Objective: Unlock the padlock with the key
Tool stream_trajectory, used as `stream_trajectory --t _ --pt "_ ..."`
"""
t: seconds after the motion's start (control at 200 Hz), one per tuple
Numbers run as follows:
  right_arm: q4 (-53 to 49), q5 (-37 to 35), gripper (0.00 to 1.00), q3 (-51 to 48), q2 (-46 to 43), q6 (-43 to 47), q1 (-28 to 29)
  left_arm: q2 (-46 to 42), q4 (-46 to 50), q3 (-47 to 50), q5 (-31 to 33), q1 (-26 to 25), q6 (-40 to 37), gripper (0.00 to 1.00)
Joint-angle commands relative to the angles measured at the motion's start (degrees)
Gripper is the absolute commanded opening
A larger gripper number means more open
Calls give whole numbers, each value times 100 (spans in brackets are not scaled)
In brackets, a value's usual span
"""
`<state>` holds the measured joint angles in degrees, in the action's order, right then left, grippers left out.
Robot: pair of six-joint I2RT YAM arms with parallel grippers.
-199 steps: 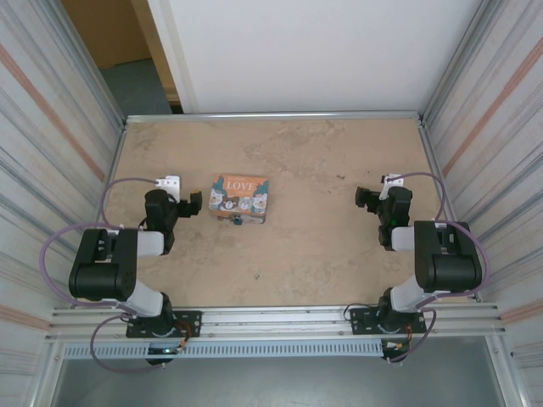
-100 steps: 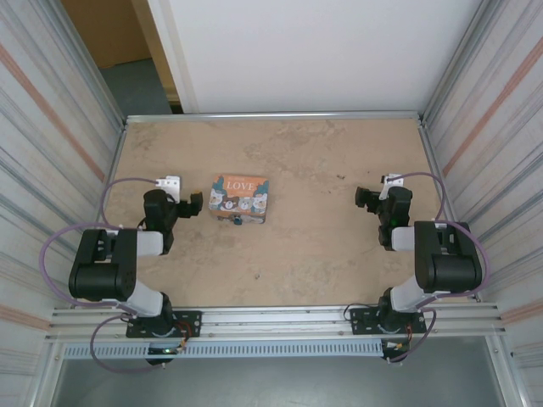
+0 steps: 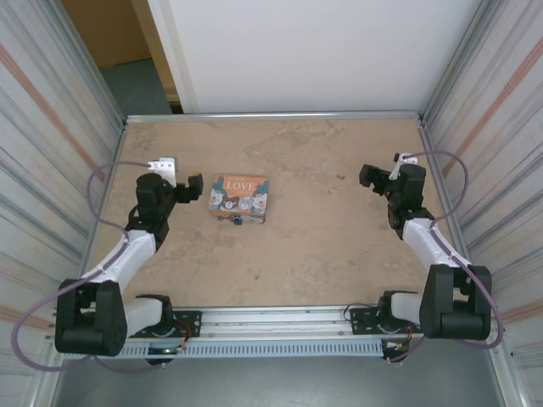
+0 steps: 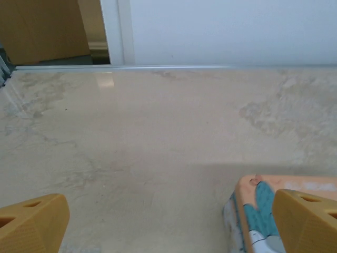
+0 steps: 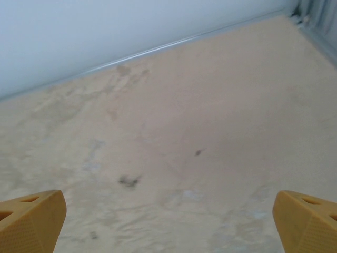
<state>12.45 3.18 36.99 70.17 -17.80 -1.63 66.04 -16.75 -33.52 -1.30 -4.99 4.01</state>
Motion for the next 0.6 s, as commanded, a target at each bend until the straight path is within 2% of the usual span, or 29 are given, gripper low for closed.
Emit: stream_trajectory --t 0.0,0.11,0.195,0.386,0.596 --pt "-1218 870 99 212 -24 -1076 456 -123 1738 -444 -601 113 1128 99" --pt "-1344 913 99 421 164 -1401 1330 49 2474 -726 -1328 173 1689 99" --pt "-1450 895 99 648 435 -1579 1941 194 2675 -786 -1749 174 1893 99" --pt "-1108 896 99 1069 1234 -2134 3063 579 2245 -724 -2624 181 2396 99" --pt "-906 1076 99 1820 2326 -2351 3747 1264 1929 -852 -3115 126 2557 99"
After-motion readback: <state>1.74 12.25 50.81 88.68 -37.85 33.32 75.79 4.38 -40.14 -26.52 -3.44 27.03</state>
